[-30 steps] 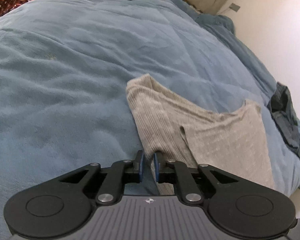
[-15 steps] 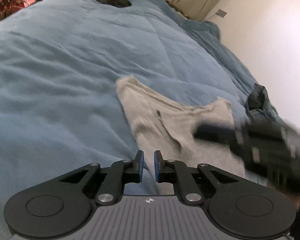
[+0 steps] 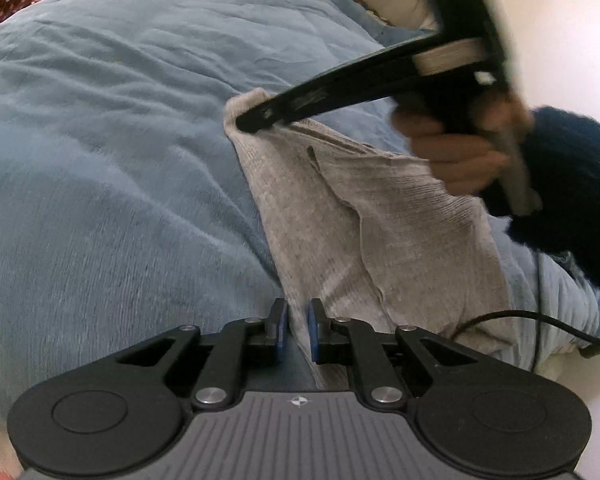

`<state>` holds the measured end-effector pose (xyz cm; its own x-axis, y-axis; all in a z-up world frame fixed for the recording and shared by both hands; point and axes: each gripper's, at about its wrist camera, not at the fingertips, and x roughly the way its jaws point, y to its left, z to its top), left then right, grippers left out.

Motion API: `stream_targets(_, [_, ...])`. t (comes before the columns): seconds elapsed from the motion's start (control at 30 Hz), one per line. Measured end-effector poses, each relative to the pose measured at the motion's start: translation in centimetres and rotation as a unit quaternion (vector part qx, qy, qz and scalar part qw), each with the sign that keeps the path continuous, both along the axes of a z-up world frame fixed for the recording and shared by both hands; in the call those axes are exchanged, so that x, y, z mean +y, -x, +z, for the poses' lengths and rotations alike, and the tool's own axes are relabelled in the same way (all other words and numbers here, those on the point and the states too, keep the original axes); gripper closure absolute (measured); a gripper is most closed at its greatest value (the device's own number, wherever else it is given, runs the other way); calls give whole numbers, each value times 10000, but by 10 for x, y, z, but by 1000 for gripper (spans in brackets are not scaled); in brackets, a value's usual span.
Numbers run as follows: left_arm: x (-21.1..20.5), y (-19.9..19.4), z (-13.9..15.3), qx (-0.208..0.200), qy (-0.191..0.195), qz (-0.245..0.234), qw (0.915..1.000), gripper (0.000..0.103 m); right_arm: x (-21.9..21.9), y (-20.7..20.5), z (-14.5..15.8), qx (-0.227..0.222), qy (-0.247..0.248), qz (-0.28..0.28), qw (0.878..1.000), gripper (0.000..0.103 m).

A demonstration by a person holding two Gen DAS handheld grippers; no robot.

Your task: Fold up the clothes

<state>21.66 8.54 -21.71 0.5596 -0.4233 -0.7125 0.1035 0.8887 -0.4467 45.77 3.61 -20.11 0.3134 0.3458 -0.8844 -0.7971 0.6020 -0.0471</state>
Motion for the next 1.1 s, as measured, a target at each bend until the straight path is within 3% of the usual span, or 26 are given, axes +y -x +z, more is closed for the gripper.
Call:
stream_targets(0.07, [-2,5,0,13,-27,120,9999,92,7,-11,-13,151,194,5,9997,103])
stream_targets(0.2, [-3,14,2,147,113,301,9994,92,15,-18,-11,142,278,57,9995,103])
stream_targets(0.47, [-10,24,4,233,13,429,9988,92,20,-16,-4,-126,345,-215,9991,103])
stream_targets(0.67, [-3,46,34,-140,-386,61,9991,93,-5,3,54,-465,-262,-473,9975,98])
stream_targets(0.8, [10,53,51,-333,-349,30,9988,93,-42,36,89,-408,-690,-849,9932,98])
stream_targets(0.9, [18,45,61,-428,-124,64,9990,93,-82,77,98,-256,-924,-1167,9885,98])
stream_targets(1.0, [15,31,65,-448,159,-22,9989,93,-120,124,85,-331,-1005,-1566,9820,96])
stream_targets(1.1, [-5,20,68,-583,141,-314,9977,93,-135,170,58,-532,-912,-1739,9791,94])
